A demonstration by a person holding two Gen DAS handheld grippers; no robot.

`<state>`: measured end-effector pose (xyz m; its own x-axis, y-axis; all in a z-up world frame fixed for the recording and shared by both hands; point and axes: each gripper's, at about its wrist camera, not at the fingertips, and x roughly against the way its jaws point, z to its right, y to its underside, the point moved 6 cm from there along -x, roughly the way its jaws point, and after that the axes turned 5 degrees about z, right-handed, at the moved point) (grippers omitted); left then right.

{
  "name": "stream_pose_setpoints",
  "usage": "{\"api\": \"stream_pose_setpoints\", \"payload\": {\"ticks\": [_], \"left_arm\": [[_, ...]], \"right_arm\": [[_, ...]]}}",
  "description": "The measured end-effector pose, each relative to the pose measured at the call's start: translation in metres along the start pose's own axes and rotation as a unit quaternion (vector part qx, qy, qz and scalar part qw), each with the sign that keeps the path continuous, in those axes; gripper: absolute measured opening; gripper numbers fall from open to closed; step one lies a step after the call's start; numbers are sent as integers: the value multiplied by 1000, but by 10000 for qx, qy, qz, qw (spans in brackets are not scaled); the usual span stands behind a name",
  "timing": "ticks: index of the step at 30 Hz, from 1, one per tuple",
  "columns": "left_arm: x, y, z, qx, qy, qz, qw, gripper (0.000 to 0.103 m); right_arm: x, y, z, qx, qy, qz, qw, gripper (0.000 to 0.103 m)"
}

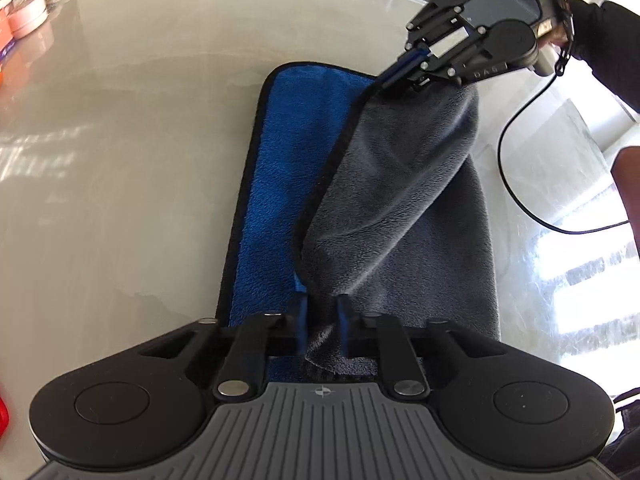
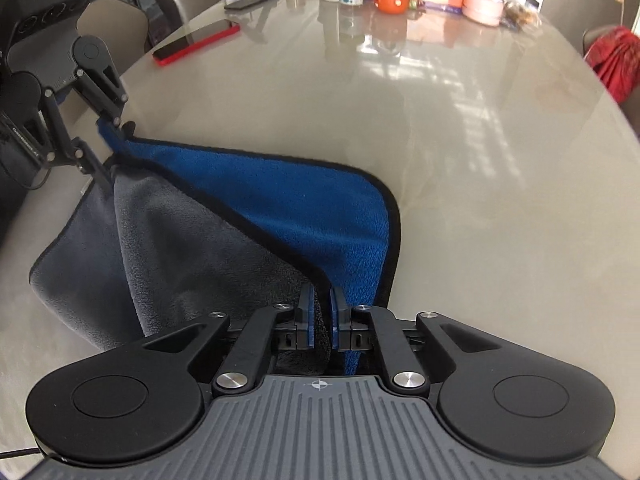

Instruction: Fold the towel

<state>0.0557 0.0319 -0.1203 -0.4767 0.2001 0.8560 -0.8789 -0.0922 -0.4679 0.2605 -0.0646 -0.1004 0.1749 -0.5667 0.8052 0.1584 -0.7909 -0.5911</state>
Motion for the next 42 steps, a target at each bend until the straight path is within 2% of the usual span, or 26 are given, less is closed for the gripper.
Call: {"api": "stream_pose_setpoints", "payload": {"ticks": [6, 14, 27, 34, 42], "left_arm": [[8, -2, -4, 142, 11, 135, 9998, 7], [28, -3, -6, 263, -219, 357, 9988, 3], [39, 10, -1, 592, -380, 289, 9971, 3], [39, 17, -10, 703, -478, 178, 9962, 5], [39, 19, -16, 770, -506, 207, 9955, 5]], "right_arm": [[16, -19, -1, 211, 195, 323, 9991, 8], [13, -45, 11, 288, 312, 618, 9972, 8], [-34, -56, 24, 408, 241, 472, 9978, 8], [-55, -55, 25, 473, 270, 161, 9984, 10], [-51, -56, 28, 358, 337, 352, 9982, 10]]}}
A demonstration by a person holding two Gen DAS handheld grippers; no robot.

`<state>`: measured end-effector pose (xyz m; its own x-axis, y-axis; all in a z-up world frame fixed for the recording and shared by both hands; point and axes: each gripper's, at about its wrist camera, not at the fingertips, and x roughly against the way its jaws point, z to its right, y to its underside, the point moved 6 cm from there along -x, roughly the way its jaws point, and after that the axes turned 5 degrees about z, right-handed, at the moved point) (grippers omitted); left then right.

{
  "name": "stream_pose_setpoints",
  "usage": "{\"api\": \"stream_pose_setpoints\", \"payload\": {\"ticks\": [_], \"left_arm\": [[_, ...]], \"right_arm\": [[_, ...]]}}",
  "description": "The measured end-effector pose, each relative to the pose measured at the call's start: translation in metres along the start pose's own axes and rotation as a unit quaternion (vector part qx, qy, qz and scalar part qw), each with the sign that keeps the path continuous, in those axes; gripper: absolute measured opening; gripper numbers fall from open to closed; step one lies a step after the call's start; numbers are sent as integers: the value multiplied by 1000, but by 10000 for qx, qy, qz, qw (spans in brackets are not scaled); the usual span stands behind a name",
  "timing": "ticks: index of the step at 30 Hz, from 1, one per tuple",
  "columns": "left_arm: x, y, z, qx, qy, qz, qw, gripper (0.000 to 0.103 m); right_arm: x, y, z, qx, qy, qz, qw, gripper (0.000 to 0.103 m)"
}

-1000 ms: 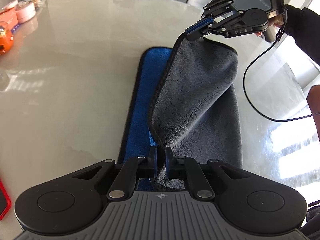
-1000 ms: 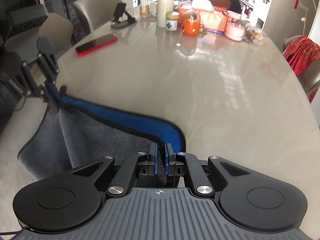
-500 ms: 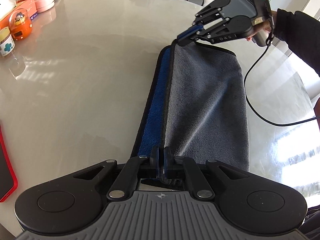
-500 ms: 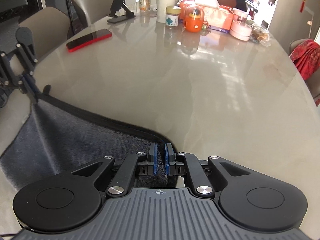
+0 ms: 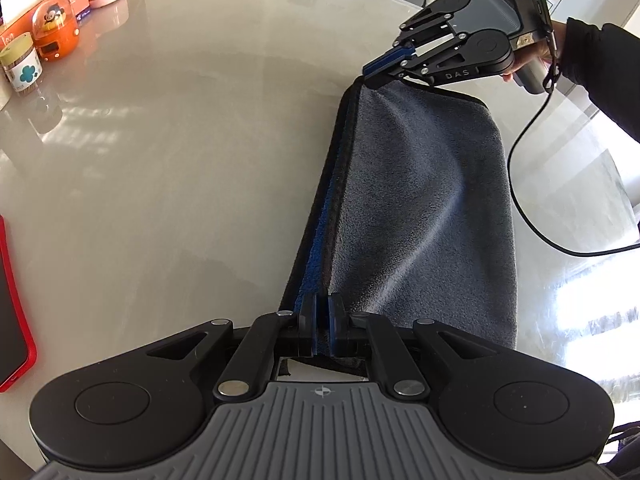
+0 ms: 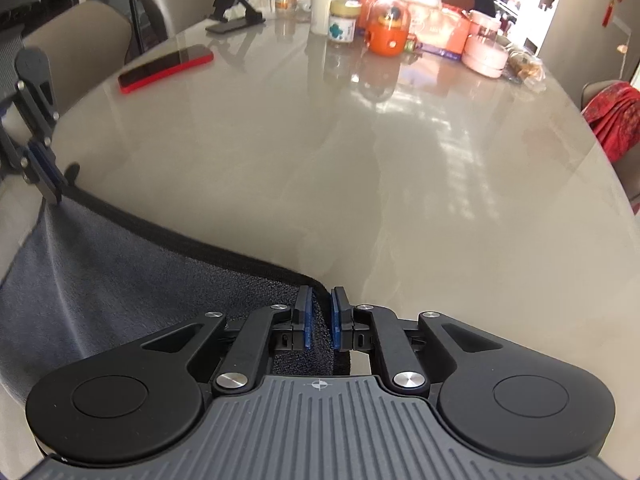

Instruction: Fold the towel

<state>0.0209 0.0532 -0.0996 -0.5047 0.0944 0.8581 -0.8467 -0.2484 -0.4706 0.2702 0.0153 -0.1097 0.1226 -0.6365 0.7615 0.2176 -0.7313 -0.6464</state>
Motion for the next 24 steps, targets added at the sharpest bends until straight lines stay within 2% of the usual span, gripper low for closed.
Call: {"api": "stream_pose_setpoints", "payload": {"ticks": [7, 11, 14, 18, 22, 23, 24], "left_arm": [[1, 5, -5, 4, -91, -78, 9999, 5], [1, 7, -8, 24, -164, -143, 9998, 8], [9, 5, -12, 49, -231, -90, 9997, 10], [20, 0, -12, -212, -342, -44, 9992, 10], [27, -11, 0, -390, -149, 128, 9990, 11], [27, -14, 5, -427, -48, 177, 9989, 11], [24, -20, 17, -497, 226, 219, 9983, 11]], "right_arm": [[-6, 5, 2, -154, 90, -45, 9998, 11], [-4, 4, 2, -149, 217, -74, 9996, 15], [15, 2, 1, -212, 534, 89, 9983, 18], [47, 7, -7, -437, 698, 205, 9964, 20], [80, 26, -46, -912, 284, 271, 9951, 20], [84, 33, -62, -1014, 114, 265, 9944, 20], [86, 39, -76, -1073, 24, 266, 9939, 20]]}}
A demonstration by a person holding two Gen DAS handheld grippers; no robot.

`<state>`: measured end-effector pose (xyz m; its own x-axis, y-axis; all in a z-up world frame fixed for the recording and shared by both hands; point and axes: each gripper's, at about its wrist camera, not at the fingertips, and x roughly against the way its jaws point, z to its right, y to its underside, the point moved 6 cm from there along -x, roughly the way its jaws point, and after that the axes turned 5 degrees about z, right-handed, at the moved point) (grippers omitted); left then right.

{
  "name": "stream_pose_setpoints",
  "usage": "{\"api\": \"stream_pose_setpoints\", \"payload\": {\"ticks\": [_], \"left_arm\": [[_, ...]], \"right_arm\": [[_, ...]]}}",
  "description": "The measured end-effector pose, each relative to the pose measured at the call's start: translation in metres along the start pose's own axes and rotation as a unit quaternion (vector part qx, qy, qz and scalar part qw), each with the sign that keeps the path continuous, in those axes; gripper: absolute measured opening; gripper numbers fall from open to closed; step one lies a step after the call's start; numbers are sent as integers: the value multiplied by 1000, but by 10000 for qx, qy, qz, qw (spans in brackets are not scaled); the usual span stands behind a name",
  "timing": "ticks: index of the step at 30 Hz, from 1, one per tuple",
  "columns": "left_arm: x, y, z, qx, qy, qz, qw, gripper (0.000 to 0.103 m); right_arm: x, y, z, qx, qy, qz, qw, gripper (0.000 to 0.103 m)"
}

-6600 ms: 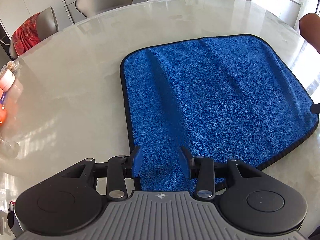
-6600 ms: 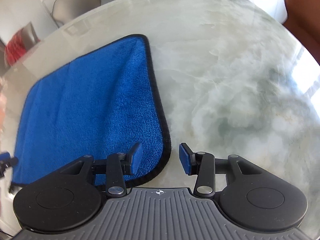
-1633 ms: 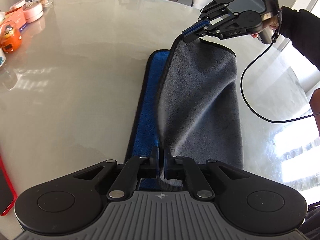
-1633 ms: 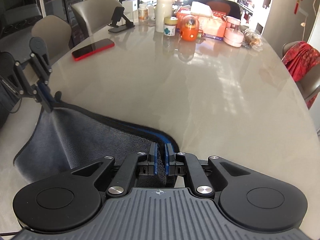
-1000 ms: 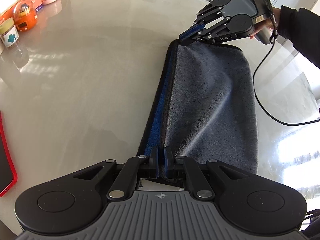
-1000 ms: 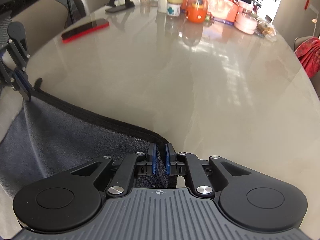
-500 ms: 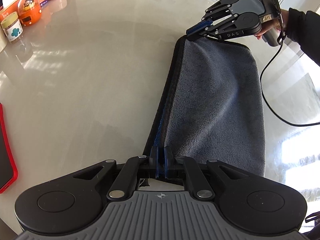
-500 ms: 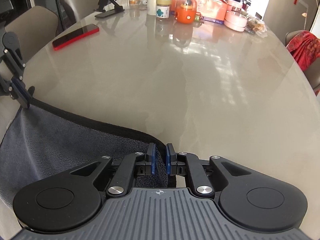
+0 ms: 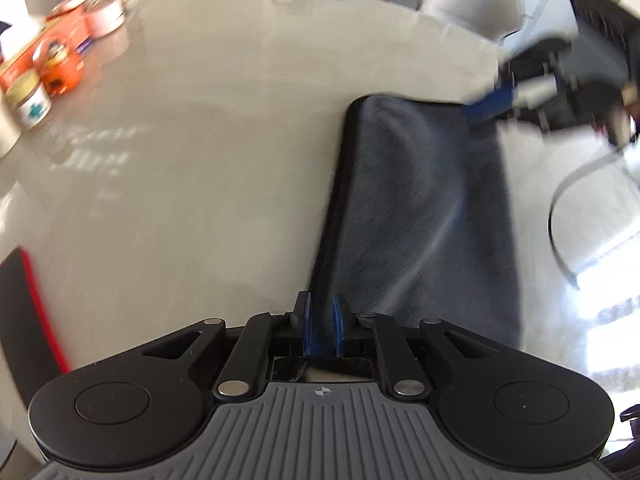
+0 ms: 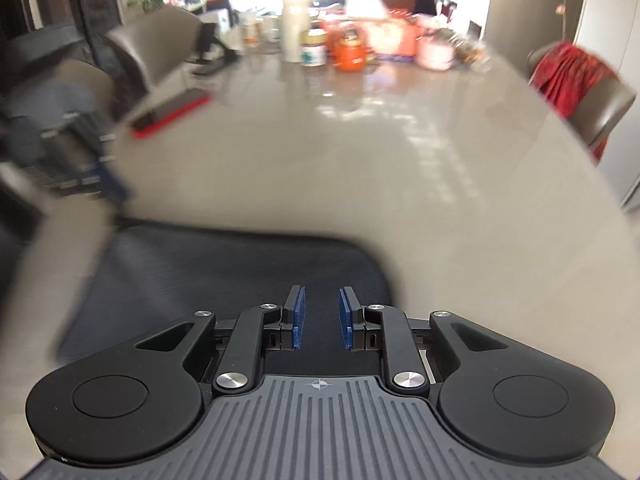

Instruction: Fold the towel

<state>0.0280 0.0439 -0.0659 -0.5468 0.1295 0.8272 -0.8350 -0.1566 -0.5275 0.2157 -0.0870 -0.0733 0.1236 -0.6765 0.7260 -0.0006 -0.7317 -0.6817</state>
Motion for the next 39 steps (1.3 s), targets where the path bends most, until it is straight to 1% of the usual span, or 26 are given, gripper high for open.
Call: {"api": "stream_pose_setpoints", "payload": {"ticks": [2, 3, 4, 6, 7, 9, 10, 12, 13, 14, 19, 21, 23, 25, 26, 27, 28, 29, 32, 34, 35, 36, 39], "left_arm": [[-8, -7, 17, -88, 345, -14, 9994, 11], [-15, -10, 35, -231, 634, -32, 9977, 11], [-19, -12, 46, -322, 798, -32, 9963, 11], [-30, -12, 63, -455, 1041, -124, 9934, 11], [-37, -11, 72, -513, 1138, -212, 9920, 11], [-44, -7, 83, -593, 1315, -354, 9889, 11], [-49, -3, 89, -621, 1431, -480, 9866, 11], [-55, 5, 94, -630, 1546, -689, 9836, 11], [-60, 11, 95, -634, 1556, -854, 9821, 11], [-61, 14, 96, -642, 1553, -903, 9816, 11], [-58, 18, 92, -700, 1615, -929, 9800, 11], [-55, 17, 89, -747, 1582, -874, 9807, 11], [-48, 11, 82, -783, 1440, -647, 9843, 11], [-41, 3, 71, -810, 1185, -454, 9886, 13], [-42, -1, 68, -827, 1073, -416, 9899, 13], [-43, -3, 60, -888, 849, -420, 9915, 17], [-46, -2, 55, -910, 738, -462, 9920, 17], [-47, 0, 52, -911, 665, -521, 9923, 17], [-48, 8, 45, -957, 658, -643, 9912, 18], [-44, 13, 44, -997, 735, -733, 9896, 18], [-42, 15, 42, -1005, 751, -767, 9891, 18], [-42, 15, 42, -1013, 762, -782, 9888, 18], [-38, 19, 39, -980, 794, -796, 9888, 18]], "right_arm": [[0, 10, -12, -160, -80, -32, 9998, 20], [-2, 14, -12, -236, -57, -33, 9997, 20], [-4, 17, -13, -311, -30, -33, 9995, 20], [-8, 22, -12, -484, -95, -77, 9988, 20], [-9, 23, -10, -491, -78, -91, 9987, 23], [-12, 30, -4, -467, 11, -268, 9985, 26], [-14, 36, 4, -456, 117, -454, 9979, 26], [-12, 42, 13, -499, 222, -558, 9969, 26], [-7, 45, 20, -612, 179, -514, 9966, 26], [-4, 48, 26, -744, 208, -506, 9957, 26], [10, 57, 44, -890, 620, -586, 9924, 26], [12, 59, 48, -982, 829, -610, 9898, 25], [11, 56, 47, -1003, 1062, -637, 9872, 25], [8, 50, 39, -915, 1160, -569, 9874, 26], [7, 45, 26, -892, 917, -421, 9909, 26], [6, 44, 20, -882, 696, -331, 9931, 27], [4, 42, 5, -818, 373, -242, 9957, 27], [0, 41, -12, -693, 98, -247, 9972, 27], [-10, 46, -44, -496, -245, -382, 9977, 27], [-14, 53, -55, -507, -369, -477, 9969, 27], [-15, 60, -57, -525, -287, -571, 9966, 27], [-12, 64, -56, -584, -241, -489, 9968, 27], [-3, 72, -49, -959, -13, -515, 9941, 27]]}}
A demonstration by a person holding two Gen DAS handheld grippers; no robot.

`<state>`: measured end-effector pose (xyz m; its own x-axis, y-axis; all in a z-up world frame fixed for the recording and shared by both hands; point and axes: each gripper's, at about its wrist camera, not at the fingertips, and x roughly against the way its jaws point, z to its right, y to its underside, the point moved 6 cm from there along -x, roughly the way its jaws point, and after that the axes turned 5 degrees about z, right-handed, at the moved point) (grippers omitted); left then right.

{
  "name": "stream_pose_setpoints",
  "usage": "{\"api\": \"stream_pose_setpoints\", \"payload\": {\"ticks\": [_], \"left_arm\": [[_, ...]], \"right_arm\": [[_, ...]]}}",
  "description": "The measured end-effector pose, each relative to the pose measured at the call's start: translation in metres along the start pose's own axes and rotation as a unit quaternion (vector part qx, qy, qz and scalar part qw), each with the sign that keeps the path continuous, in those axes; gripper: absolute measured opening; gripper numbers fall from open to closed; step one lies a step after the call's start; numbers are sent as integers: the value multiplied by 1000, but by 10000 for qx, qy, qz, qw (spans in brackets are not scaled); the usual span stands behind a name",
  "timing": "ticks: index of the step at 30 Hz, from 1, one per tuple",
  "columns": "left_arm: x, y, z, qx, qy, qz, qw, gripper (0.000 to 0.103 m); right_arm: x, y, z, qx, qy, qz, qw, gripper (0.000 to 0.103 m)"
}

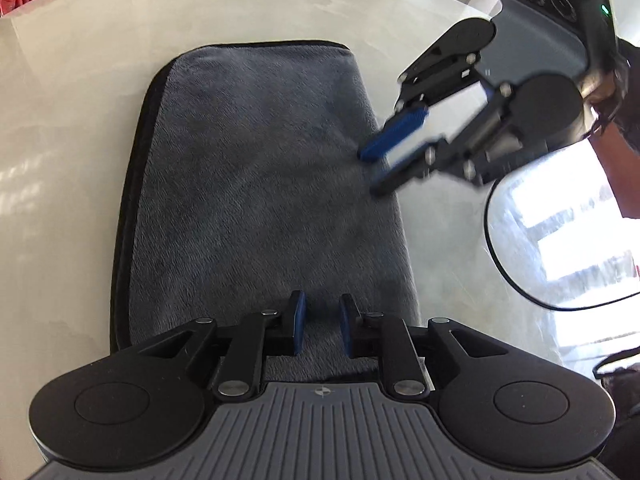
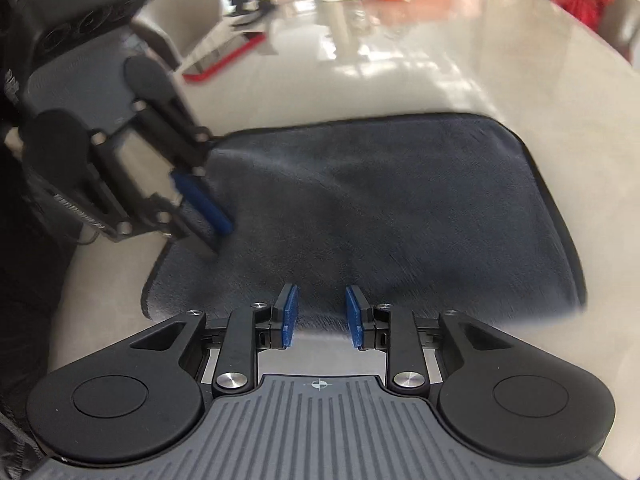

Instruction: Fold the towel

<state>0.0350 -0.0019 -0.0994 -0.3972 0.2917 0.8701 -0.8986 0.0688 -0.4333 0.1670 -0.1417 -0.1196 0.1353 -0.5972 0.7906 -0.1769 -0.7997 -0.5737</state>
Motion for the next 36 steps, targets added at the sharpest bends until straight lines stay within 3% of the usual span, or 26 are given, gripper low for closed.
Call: {"api": "stream_pose_setpoints", "payload": {"ticks": [3, 5, 8, 12, 17, 21, 23, 25, 28, 30, 36], "left_arm": [[8, -5, -4, -63, -55, 212, 9997, 18], [19, -14, -16, -167, -278, 377, 9988, 19], [23, -27, -35, -218, -581, 522, 9967, 24], [6, -48, -47, -324, -522, 593, 9963, 25], [-3, -37, -39, -817, -584, 136, 9949, 25], [-1, -29, -34, -1285, -544, 95, 9902, 26], [0, -32, -36, -1395, -553, 119, 9886, 31], [0, -38, -38, -1422, -583, 246, 9878, 49], [0, -39, -39, -1349, -547, 291, 9889, 50], [8, -33, -33, -1327, -523, 258, 9894, 50], [7, -21, -30, -1395, -530, 299, 9883, 63]], "right_arm": [[9, 6, 0, -275, 390, 7, 9989, 28], [15, 3, -16, -470, 392, 354, 9975, 28], [16, 0, -39, -769, 447, 856, 9924, 42], [0, 8, -57, -1246, 771, 1148, 9825, 42], [-8, 25, -82, -1768, 930, 1118, 9734, 43], [-3, 36, -98, -2079, 1177, 1026, 9656, 46], [-1, 32, -101, -2145, 1290, 884, 9641, 46], [4, 27, -109, -2165, 1492, 807, 9614, 46], [2, 17, -115, -2258, 1469, 999, 9578, 46], [-8, 18, -118, -2347, 1592, 876, 9549, 46], [-12, 24, -130, -2446, 1943, 835, 9463, 50]]}}
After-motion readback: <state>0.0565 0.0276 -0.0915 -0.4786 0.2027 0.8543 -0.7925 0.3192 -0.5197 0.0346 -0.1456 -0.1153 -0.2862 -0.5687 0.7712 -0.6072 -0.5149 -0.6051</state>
